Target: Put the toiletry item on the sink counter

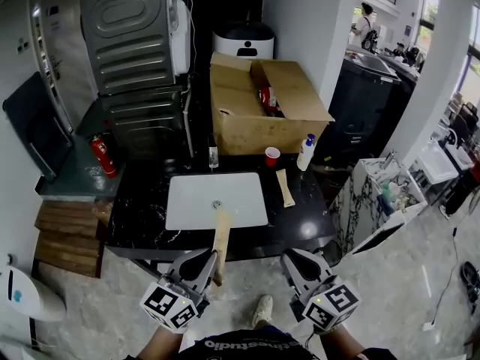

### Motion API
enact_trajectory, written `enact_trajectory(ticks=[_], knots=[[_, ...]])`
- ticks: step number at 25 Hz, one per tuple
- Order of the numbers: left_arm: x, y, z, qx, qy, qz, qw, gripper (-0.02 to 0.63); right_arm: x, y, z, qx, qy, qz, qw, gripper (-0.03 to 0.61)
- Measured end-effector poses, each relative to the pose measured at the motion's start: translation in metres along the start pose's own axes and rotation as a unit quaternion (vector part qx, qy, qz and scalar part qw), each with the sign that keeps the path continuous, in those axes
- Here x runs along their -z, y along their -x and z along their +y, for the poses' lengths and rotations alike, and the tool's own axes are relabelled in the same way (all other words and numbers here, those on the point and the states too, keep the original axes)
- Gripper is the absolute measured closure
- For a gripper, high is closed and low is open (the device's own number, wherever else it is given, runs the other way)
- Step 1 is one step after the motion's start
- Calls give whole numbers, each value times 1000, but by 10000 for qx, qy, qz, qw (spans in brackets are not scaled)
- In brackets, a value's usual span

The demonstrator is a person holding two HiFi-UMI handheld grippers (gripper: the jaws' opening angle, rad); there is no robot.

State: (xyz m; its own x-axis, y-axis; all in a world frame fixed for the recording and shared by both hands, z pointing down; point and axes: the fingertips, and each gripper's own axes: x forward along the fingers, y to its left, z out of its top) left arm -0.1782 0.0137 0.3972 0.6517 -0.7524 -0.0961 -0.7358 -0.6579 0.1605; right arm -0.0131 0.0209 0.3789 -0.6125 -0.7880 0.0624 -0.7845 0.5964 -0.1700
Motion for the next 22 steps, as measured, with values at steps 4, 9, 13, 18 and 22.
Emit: enact_trajectory(ticks=[4,9,13,18,22], knots=[[5,-48,3,-56,121,54,9999,589,-9,-15,-43,-98,-14,64,9999,515],[-2,-114,8,-107,-8,44,9999,589,-31,-33,-101,-223,-35,-105,9997,515],[0,-162,11,-254,-2,98,9996,589,-41,-42,-146,-309,-123,-169,9993,515],[0,-204,4,-455,-194,235,9985,589,-52,-46,-199,-352,-297,-323,9984,515],[2,-226,8,-653,-219,330,9971,589,-52,-56,-227,-413,-425,-354,9976,515]])
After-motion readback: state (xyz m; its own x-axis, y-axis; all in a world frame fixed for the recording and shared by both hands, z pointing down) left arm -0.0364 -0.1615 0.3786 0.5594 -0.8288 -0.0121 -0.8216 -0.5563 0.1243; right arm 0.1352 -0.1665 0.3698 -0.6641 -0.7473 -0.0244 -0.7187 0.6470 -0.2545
